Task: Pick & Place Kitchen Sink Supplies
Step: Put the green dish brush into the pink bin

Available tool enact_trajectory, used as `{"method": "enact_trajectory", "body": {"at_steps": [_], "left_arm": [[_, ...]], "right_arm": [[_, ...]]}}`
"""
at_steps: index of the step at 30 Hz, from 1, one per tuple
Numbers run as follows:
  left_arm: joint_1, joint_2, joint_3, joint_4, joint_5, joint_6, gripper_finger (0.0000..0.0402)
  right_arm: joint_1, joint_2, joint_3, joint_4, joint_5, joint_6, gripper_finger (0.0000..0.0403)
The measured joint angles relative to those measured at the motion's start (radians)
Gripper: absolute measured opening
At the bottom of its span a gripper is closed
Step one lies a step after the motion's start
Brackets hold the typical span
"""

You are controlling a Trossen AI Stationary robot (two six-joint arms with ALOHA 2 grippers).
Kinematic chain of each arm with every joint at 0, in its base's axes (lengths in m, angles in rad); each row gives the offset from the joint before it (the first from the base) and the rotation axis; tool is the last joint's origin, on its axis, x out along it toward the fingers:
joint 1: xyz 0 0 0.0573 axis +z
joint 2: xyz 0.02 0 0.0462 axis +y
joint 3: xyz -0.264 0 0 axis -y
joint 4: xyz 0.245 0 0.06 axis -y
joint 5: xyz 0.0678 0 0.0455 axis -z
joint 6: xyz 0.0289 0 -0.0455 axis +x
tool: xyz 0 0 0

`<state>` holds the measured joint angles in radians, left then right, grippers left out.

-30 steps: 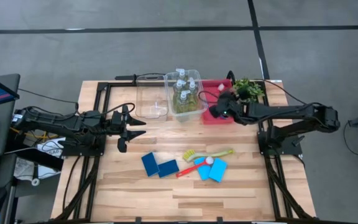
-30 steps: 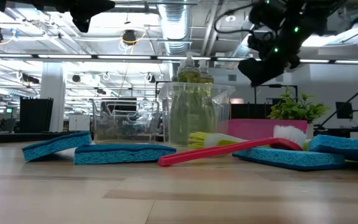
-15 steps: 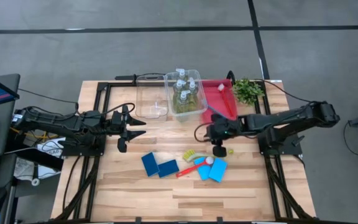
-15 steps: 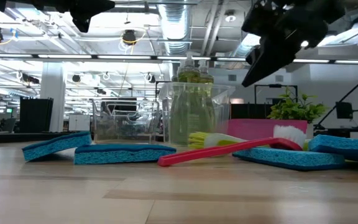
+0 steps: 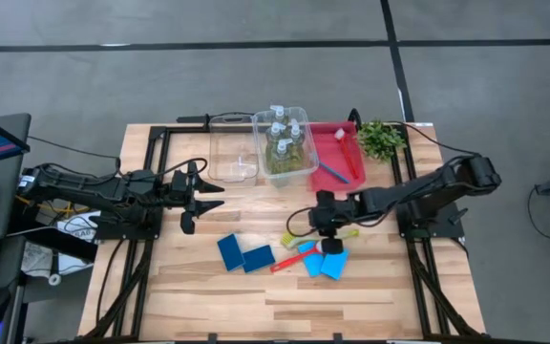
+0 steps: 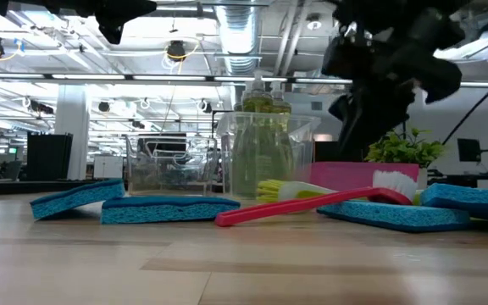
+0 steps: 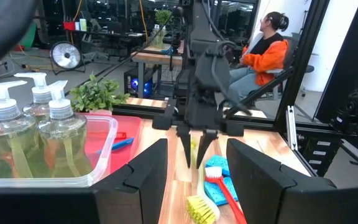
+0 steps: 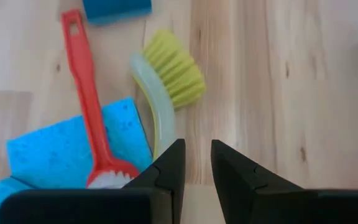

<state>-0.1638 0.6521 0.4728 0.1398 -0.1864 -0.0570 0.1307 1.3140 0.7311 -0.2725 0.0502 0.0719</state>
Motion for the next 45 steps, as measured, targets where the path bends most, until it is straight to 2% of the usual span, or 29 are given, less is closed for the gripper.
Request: {"method": "enact_trajectory", "body": {"at_steps": [4, 10, 18, 25, 30, 34, 39, 45], "left_arm": [[0.0, 0.0, 0.0, 0.0, 0.0, 0.0, 0.0167], [0.0, 0.0, 0.0, 0.0, 0.0, 0.0, 0.0167], [0.0, 0.0, 0.0, 0.0, 0.0, 0.0, 0.0167], [0.0, 0.0, 0.0, 0.0, 0.0, 0.0, 0.0167], [0.0, 0.0, 0.0, 0.0, 0.0, 0.0, 0.0167], [0.0, 0.0, 0.0, 0.0, 0.0, 0.0, 0.0167], [0.0, 0.0, 0.0, 0.0, 0.0, 0.0, 0.0167], [0.0, 0.0, 0.0, 0.0, 0.0, 0.0, 0.0167]], "right_arm": [[0.0, 0.056, 0.0, 0.007, -0.021, 0.0, 0.0071], [0.0, 0.17, 0.002, 0.084, -0.178, -0.002, 0.007], [-0.014, 0.317, 0.004, 0.158, -0.194, -0.001, 0.007], [-0.047, 0.368, 0.003, 0.165, -0.212, -0.002, 0.0067], [-0.048, 0.325, 0.002, 0.153, -0.216, -0.063, 0.0038], [-0.046, 0.247, 0.0, 0.143, -0.197, -0.1, 0.0034], [-0.009, 0.144, -0.005, 0.141, -0.093, -0.112, 0.0041], [0.087, 0.048, -0.002, 0.203, 0.051, -0.18, 0.0047]]}}
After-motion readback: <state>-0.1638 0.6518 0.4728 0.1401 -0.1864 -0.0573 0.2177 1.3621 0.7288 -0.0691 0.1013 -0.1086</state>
